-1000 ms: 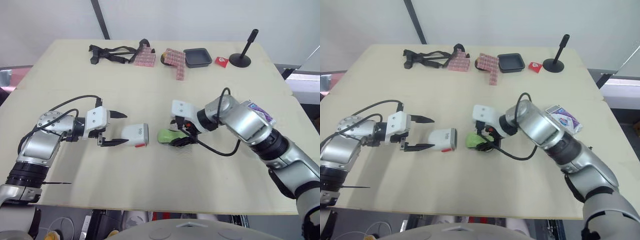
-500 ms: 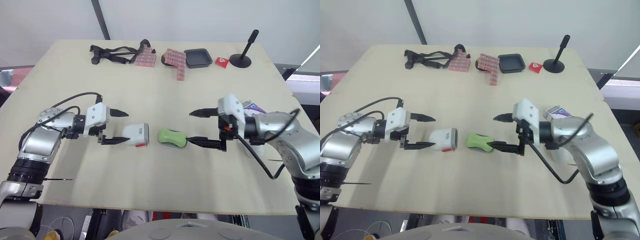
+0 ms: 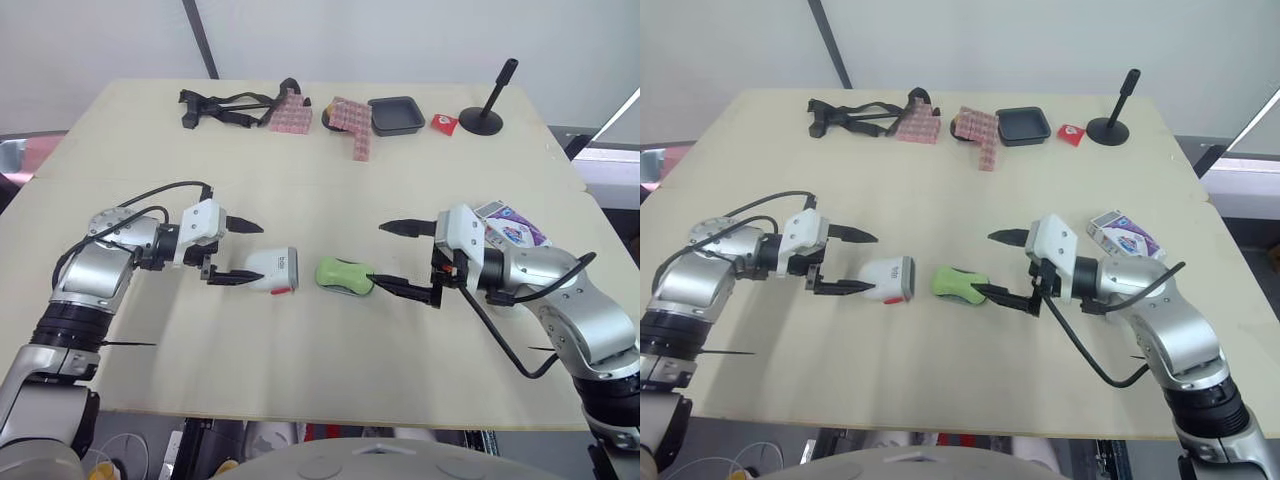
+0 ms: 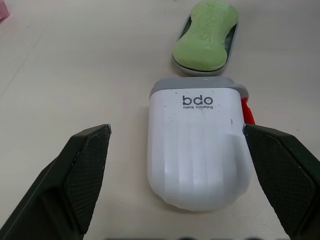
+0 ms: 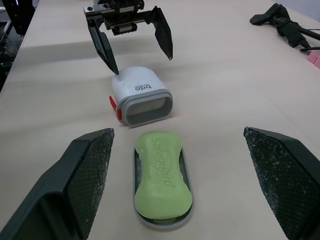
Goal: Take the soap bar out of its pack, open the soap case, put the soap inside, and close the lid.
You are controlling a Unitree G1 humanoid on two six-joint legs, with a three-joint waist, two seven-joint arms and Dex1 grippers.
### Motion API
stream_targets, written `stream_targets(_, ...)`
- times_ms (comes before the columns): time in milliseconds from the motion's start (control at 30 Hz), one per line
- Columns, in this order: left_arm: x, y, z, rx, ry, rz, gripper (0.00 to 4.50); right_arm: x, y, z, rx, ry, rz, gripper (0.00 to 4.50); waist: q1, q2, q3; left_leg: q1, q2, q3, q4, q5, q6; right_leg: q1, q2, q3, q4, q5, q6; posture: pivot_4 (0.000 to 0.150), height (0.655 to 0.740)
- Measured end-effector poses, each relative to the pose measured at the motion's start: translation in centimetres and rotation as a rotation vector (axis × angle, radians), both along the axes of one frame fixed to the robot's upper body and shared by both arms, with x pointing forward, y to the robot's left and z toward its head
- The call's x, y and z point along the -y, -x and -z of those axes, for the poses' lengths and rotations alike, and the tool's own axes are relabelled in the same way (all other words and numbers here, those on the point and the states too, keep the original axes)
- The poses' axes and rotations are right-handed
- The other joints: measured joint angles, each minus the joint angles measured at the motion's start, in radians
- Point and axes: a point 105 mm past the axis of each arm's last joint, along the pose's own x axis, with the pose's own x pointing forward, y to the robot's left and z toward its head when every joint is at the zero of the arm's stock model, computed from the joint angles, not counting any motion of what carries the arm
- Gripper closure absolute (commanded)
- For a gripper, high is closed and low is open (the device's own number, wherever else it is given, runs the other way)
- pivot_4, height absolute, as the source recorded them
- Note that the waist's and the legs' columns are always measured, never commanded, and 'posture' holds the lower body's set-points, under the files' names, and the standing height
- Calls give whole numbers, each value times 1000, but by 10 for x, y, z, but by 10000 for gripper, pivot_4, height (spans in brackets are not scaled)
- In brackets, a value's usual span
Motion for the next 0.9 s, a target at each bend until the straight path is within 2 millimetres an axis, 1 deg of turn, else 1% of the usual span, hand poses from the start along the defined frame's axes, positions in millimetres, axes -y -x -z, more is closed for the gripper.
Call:
stream_targets(133, 6, 5, 4, -26, -15, 44, 0, -3, 2, 2, -3, 6, -14, 341, 0, 0, 0, 0, 0, 0, 0, 0, 0, 0, 0, 0, 0, 0, 0, 1500, 7400)
stream_targets(333, 13, 10, 14, -5, -55, 84, 0, -2, 3, 4, -5, 19, -14, 341, 1, 0, 0, -1, 0, 0, 0, 0, 0, 0, -1, 0, 0, 0, 0, 1500, 7400)
stream_targets(533, 13, 8, 20, 29, -85, 80, 0, -3, 11, 14, -41, 56, -44, 341, 0, 0, 0, -1, 0, 0, -1, 0, 0, 0, 0, 0, -1, 0, 0, 1500, 7400)
stream_targets(733, 12, 3, 31, 34, -115, 56, 0, -2, 11, 15, -44, 68, -46, 341, 0, 0, 0, -1, 0, 0, -1, 0, 0, 1, -1, 0, -1, 0, 0, 1500, 7400)
stream_targets(900, 15, 1, 36, 34, -118, 57, 0, -1, 11, 15, -44, 77, -46, 341, 0, 0, 0, -1, 0, 0, -1, 0, 0, 0, -1, 0, 0, 0, 0, 1500, 7400)
